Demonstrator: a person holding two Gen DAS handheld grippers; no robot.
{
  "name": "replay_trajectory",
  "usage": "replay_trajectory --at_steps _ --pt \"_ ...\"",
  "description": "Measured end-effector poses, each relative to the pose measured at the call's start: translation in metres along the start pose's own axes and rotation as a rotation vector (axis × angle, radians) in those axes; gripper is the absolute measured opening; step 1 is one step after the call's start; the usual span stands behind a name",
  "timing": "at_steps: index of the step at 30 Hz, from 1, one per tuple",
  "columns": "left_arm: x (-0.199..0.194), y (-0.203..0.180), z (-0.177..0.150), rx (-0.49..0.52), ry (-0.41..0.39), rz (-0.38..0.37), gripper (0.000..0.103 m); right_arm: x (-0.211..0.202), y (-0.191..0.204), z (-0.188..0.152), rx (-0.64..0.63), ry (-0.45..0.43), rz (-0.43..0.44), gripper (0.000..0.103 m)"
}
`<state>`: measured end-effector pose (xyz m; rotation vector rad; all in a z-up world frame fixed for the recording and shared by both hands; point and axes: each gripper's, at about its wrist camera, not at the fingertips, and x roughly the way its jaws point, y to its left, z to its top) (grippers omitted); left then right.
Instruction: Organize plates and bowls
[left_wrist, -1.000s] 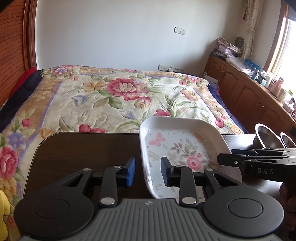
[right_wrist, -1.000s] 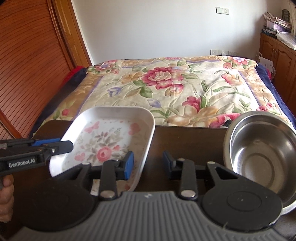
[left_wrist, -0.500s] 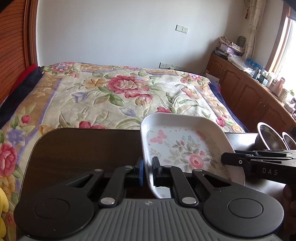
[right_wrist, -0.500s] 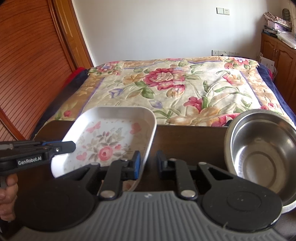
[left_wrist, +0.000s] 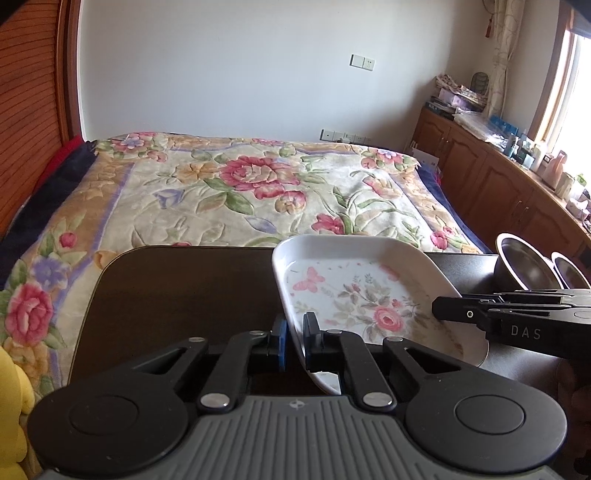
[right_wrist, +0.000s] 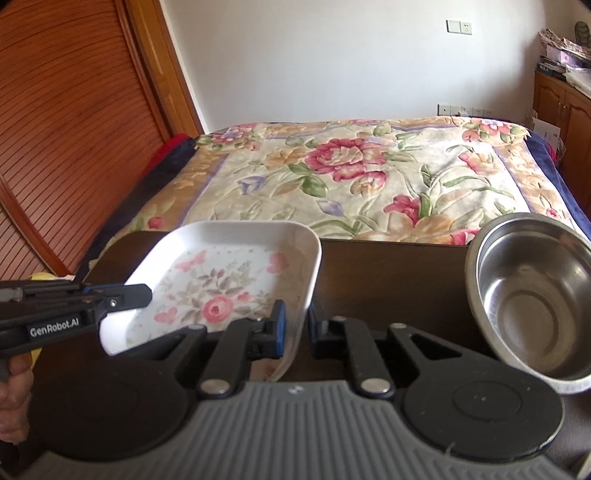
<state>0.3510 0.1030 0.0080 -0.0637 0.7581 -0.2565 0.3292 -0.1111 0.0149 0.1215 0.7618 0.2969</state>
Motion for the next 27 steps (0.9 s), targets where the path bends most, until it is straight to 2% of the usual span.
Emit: replay_trajectory --at_steps 27 --pt "-0.11 -0.047 -0.04 0.048 -0.111 0.004 0.011 -0.083 0.007 -0.033 -0.048 -0.113 0.084 0.015"
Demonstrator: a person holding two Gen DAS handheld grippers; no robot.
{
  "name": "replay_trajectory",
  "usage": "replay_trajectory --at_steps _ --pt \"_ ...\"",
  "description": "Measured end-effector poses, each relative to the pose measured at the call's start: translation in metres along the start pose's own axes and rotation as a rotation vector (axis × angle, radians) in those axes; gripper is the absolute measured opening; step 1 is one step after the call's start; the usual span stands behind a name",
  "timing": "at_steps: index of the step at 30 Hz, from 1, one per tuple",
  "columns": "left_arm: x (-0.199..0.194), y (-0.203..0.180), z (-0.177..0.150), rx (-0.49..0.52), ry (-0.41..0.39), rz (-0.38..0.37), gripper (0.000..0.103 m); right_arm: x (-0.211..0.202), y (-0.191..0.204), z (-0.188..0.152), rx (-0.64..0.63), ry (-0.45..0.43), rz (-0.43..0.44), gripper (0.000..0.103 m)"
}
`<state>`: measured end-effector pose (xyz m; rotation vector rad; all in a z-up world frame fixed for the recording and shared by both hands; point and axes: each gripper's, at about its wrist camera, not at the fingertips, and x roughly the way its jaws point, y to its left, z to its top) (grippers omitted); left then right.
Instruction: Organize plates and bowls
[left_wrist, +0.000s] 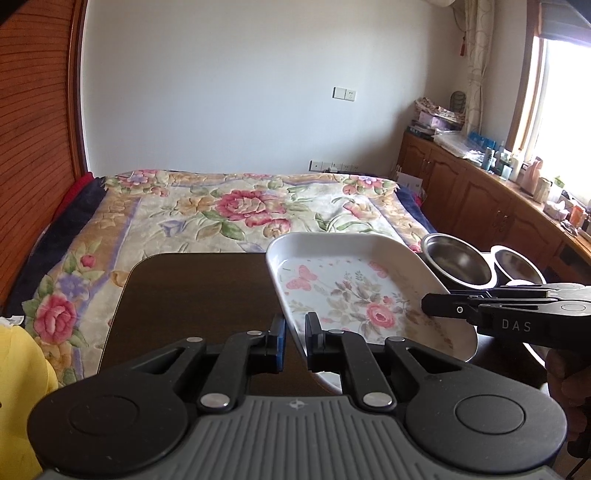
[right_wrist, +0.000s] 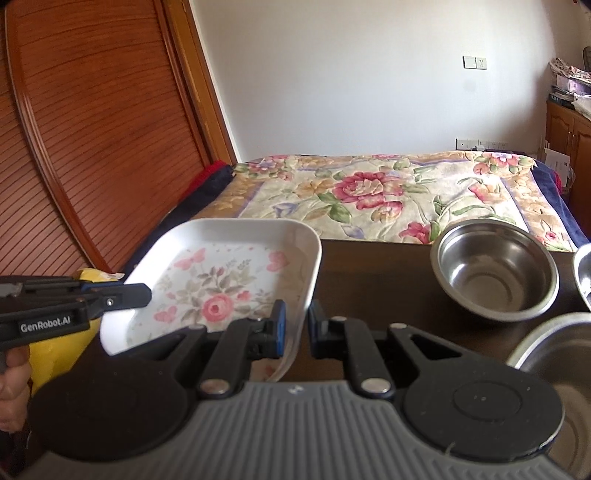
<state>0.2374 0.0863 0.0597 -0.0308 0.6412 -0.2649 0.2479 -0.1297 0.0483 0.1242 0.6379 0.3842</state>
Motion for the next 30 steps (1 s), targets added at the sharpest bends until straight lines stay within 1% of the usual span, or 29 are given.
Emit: replay_trajectory --at_steps 13,30 --pt "-0.043 -0.025 -0.034 0.0 -0.022 -0.016 0.012 -0.043 0.006 -0.028 -0.03 -0.022 0.003 0.015" --pt "-0.086 -0.04 -0.079 0.005 -0.015 -0.008 0.013 -0.075 0.019 -0.066 -0.037 -0.042 0.023 0.015"
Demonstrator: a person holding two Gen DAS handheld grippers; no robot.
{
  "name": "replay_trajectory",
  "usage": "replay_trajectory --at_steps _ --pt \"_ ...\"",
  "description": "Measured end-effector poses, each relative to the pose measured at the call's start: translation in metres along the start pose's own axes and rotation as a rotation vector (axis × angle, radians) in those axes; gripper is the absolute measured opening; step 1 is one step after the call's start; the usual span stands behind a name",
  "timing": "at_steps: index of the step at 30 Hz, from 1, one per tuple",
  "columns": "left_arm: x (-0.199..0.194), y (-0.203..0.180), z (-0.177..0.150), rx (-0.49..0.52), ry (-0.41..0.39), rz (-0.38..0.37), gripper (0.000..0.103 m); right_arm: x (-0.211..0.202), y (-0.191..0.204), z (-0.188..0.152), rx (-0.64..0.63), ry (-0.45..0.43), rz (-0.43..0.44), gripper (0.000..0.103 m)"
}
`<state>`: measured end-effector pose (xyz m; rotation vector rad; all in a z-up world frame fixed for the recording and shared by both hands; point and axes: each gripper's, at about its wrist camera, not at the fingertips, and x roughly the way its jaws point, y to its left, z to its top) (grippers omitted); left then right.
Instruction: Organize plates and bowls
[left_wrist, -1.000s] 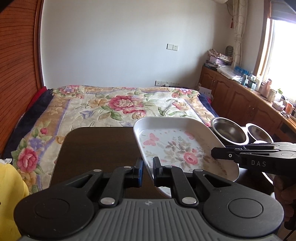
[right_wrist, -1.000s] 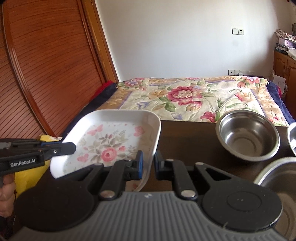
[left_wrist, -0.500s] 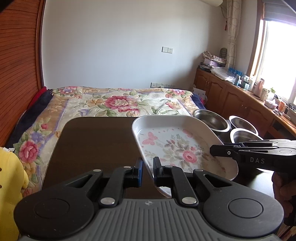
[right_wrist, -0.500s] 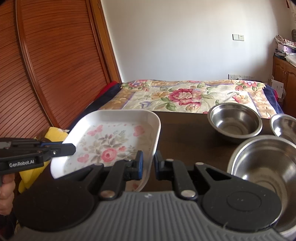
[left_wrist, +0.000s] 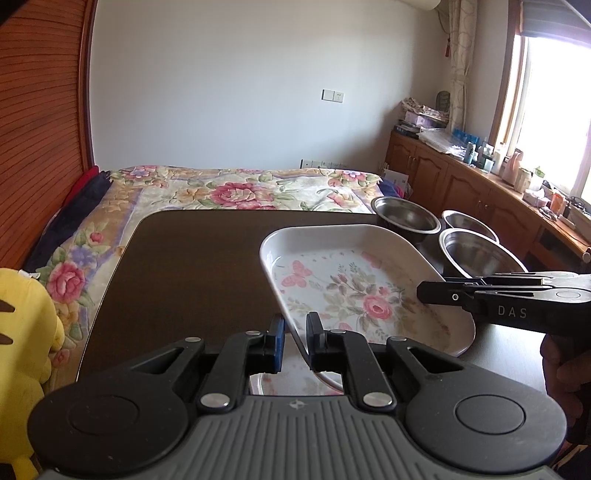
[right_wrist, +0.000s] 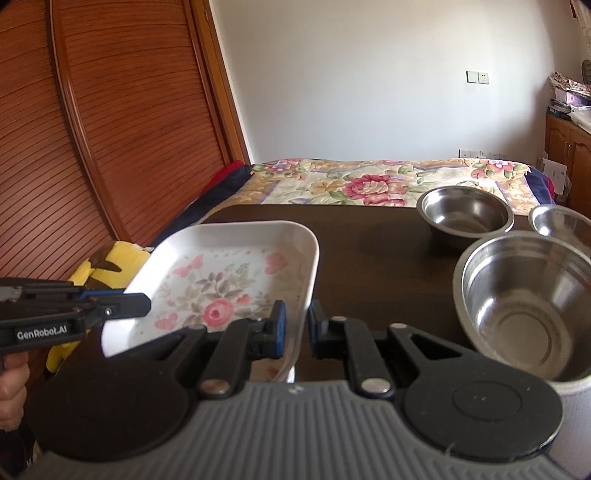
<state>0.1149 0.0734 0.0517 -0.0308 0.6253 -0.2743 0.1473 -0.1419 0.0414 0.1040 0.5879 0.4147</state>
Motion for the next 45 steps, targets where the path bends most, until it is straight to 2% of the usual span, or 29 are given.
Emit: replay_trajectory --at_steps 18,31,45 --pt "-0.015 0.006 -0.028 -0.049 0.004 -0.015 0.013 -0.018 0.01 -0.021 -0.041 -0.007 0.017 0.015" --pt "-0.013 0.008 -0.047 -0.071 0.034 -0.022 0.013 -0.019 0.015 -0.036 -0.055 0.023 0.016 0.015" --pt "-0.01 0.015 -0.051 -0.085 0.045 -0.01 0.013 -0.017 0.025 -0.043 -0.088 0.033 0.01 0.015"
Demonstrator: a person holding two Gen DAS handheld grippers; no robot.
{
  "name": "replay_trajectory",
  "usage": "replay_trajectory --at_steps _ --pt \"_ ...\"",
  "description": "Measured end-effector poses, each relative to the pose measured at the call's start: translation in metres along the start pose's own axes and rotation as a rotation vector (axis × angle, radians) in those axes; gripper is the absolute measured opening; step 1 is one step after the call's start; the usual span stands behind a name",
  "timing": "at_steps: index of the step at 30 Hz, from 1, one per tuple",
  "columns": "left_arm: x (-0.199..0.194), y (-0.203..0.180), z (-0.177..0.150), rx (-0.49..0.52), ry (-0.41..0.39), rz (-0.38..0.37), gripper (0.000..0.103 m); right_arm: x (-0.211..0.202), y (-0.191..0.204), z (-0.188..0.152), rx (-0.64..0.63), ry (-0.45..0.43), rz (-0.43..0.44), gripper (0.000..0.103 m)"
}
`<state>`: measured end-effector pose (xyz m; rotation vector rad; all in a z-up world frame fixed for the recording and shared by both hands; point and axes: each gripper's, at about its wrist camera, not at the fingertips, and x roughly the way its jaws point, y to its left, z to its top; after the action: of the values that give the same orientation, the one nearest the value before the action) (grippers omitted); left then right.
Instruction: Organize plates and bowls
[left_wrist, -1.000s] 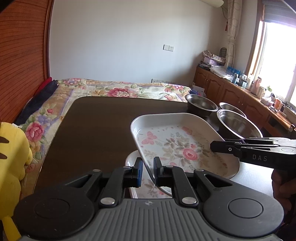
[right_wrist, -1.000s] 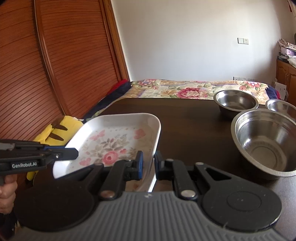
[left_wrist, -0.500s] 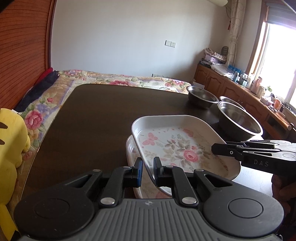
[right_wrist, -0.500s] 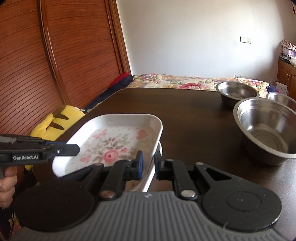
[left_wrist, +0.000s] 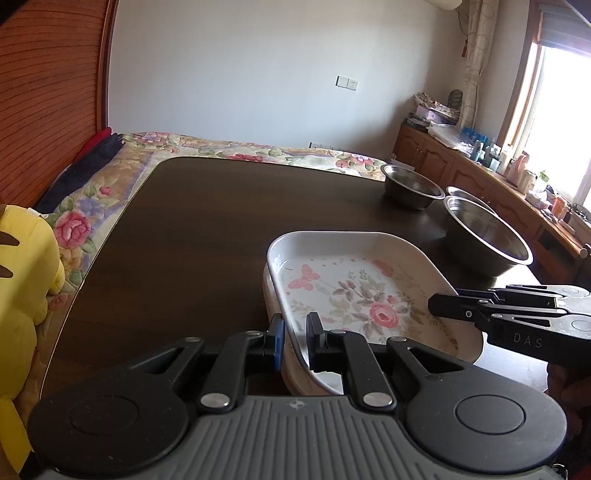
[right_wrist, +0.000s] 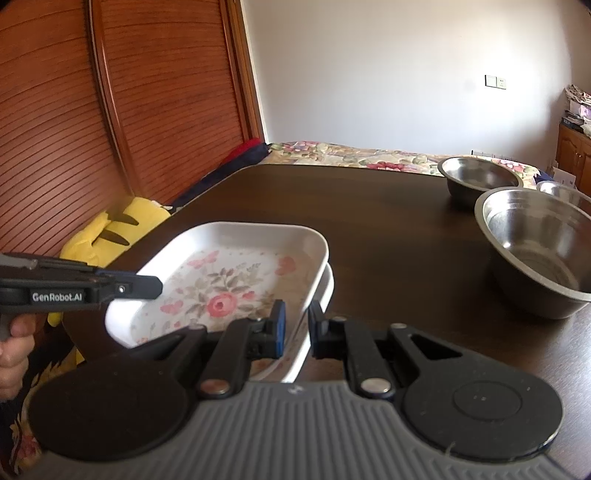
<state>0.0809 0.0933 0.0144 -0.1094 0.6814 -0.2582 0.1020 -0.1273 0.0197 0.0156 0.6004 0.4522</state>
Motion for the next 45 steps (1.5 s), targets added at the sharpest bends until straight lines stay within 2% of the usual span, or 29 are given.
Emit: replay_trajectory --at_steps 15,32,37,45 --pt "0.002 -0.003 -0.003 0.009 -0.012 0.009 0.013 0.001 0.001 -0.003 -0.012 0.003 -0.011 0.015" --pt "0.001 -0.002 -0.003 -0.011 -0.019 0.014 0.015 -0.001 -0.001 -0.009 0.006 0.005 0.01 0.022" --pt "-0.003 -0.005 -0.001 -0.003 -0.04 0.014 0.026 -0.008 -0.001 -0.01 -0.001 -0.013 0.006 0.03" --pt "-0.004 -0.026 0.011 0.042 -0.076 -0.003 0.034 -0.024 -0.009 -0.007 -0.008 -0.072 -0.017 0.03"
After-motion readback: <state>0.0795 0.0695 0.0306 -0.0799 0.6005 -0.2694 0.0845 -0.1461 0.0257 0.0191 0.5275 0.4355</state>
